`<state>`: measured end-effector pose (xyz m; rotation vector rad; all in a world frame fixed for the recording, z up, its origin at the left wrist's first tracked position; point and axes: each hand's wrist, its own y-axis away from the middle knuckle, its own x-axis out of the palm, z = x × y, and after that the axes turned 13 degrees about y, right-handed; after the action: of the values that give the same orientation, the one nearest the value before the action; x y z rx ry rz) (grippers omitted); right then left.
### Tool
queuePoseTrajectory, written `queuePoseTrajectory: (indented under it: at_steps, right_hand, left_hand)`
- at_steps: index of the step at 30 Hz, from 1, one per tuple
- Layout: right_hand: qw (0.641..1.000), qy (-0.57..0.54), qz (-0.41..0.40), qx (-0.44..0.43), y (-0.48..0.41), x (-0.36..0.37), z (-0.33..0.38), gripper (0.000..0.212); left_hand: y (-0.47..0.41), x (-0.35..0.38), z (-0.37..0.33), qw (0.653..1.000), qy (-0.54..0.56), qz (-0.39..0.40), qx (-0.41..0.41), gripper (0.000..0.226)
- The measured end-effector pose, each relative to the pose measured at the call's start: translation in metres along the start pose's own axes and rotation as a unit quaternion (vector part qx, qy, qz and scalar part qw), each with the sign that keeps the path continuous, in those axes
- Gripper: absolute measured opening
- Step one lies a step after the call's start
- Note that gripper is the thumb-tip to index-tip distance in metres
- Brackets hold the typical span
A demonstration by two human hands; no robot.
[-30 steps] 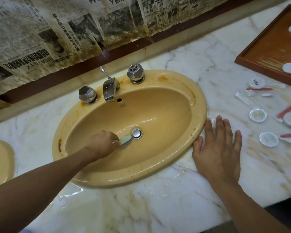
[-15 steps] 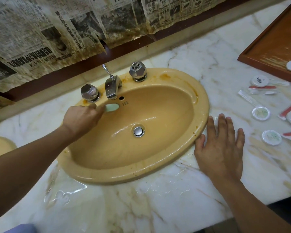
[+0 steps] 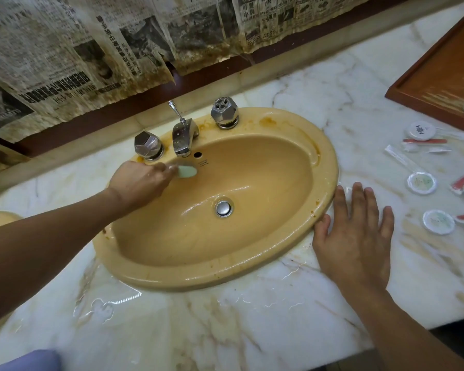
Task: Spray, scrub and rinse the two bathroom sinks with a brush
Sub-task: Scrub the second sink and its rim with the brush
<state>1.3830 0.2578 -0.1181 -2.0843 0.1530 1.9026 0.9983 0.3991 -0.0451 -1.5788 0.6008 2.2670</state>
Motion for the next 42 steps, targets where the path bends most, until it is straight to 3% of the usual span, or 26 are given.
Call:
queuePoseTrajectory:
  at_steps: [4, 8, 10, 15, 18, 23, 26, 30, 33, 36, 38, 42]
  right_hand:
    - [1.0, 0.001, 0.001, -0.001, 0.0, 0.0, 0.0, 0.065]
    - [1.0, 0.005, 0.003, -0.002, 0.0, 0.0, -0.001, 0.066]
    - [1.0, 0.004, 0.002, -0.001, 0.0, 0.0, 0.0, 0.065]
    - [1.0, 0.007, 0.004, -0.004, 0.0, 0.001, 0.0, 0.065]
    - [1.0, 0.008, 0.006, -0.003, 0.0, 0.0, -0.001, 0.065]
    - [1.0, 0.005, 0.005, -0.001, 0.0, 0.001, -0.001, 0.065]
    - [1.0, 0.004, 0.001, -0.005, 0.0, 0.0, -0.002, 0.065]
    - [1.0, 0.003, 0.005, -0.002, 0.0, 0.001, 0.0, 0.065]
    - [1.0, 0.001, 0.002, -0.001, 0.0, 0.001, 0.0, 0.065]
    - [1.0, 0.002, 0.001, -0.001, 0.0, 0.0, -0.001, 0.065]
    - [1.0, 0.0, 0.002, -0.002, 0.0, 0.0, 0.0, 0.065]
    - [1.0, 0.0, 0.003, -0.004, 0.0, 0.001, -0.001, 0.065]
  left_hand:
    - [0.014, 0.024, -0.009, 0.99, -0.021, 0.123, -0.058, 0.023]
    - [0.001, 0.031, -0.052, 0.975, 0.121, 0.092, -0.163, 0.024]
    - [0.002, 0.042, -0.079, 0.952, 0.193, 0.12, -0.205, 0.025]
    - [0.024, 0.043, -0.093, 0.901, 0.322, 0.192, -0.218, 0.026]
    - [0.048, 0.044, -0.069, 0.917, 0.27, 0.205, -0.211, 0.033]
    - [0.043, 0.033, -0.034, 0.955, 0.132, 0.106, -0.243, 0.028]
    - [0.042, 0.029, -0.052, 0.967, 0.089, 0.164, -0.175, 0.024]
    - [0.05, 0.01, -0.045, 0.947, 0.122, 0.257, -0.151, 0.029]
    - [0.039, -0.018, -0.013, 0.952, -0.01, 0.246, -0.184, 0.026]
    - [0.036, -0.03, -0.004, 0.956, -0.106, 0.227, -0.15, 0.022]
    - [0.04, -0.027, -0.016, 0.941, -0.074, 0.29, -0.158, 0.02]
    - [0.044, -0.03, -0.025, 0.863, 0.116, 0.447, -0.205, 0.026]
